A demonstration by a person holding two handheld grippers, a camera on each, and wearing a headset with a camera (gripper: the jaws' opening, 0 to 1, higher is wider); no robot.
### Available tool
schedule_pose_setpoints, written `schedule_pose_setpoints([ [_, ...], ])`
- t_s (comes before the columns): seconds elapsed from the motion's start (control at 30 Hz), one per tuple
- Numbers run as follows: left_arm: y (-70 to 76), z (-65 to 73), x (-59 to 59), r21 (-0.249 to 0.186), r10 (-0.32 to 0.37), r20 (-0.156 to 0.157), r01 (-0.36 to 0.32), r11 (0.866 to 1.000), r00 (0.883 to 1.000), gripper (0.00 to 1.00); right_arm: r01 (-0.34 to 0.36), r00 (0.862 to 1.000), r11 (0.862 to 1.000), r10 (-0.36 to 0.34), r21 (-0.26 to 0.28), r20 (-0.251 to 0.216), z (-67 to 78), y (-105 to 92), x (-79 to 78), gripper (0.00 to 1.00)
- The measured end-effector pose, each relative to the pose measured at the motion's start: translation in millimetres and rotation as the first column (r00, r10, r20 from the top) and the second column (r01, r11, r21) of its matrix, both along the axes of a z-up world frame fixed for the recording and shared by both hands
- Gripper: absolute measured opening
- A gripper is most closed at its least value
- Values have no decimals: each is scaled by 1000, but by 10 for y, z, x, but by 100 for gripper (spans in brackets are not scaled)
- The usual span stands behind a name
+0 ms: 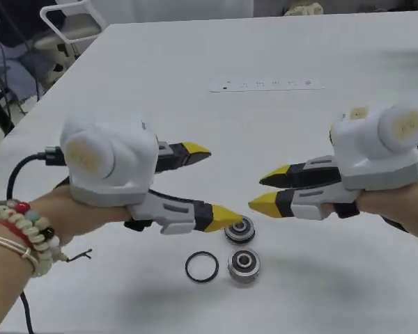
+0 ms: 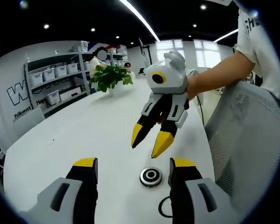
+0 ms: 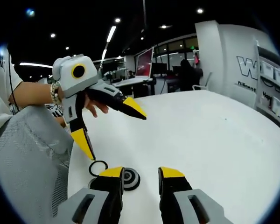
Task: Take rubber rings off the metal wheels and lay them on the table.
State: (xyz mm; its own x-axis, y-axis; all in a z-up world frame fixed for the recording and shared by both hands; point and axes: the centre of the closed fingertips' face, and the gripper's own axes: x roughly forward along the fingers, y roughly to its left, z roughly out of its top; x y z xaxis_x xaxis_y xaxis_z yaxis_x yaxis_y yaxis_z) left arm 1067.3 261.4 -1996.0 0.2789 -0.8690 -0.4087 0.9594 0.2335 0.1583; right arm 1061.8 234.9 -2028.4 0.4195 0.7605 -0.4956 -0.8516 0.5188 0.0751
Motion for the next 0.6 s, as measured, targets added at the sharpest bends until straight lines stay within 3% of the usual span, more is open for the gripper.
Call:
schedule_pose_setpoints([
  [0.2,-65,-83,38,-4,26,16,-26,1000,1000,52,-37,999,997,36,-65,-17,-164,5,-83,26],
  [0.3,-87,-179,12,20,15,21,-16,1000,1000,43,-48,999,995,46,-92,-25,-247,-13,-101,26],
  [0.4,-107,-328,-53,61,-6,3,5,998,1000,41,-77,997,989,73,-128,-36,-330,1,-157,26],
  [0.43,-94,-393,-76,99,-24,13,23,995,1000,40,-83,996,987,79,-137,-38,-359,2,-160,27],
  [0.6,-126,-498,-118,122,-33,2,33,992,999,28,-95,995,983,90,-155,-40,-409,21,-178,27],
])
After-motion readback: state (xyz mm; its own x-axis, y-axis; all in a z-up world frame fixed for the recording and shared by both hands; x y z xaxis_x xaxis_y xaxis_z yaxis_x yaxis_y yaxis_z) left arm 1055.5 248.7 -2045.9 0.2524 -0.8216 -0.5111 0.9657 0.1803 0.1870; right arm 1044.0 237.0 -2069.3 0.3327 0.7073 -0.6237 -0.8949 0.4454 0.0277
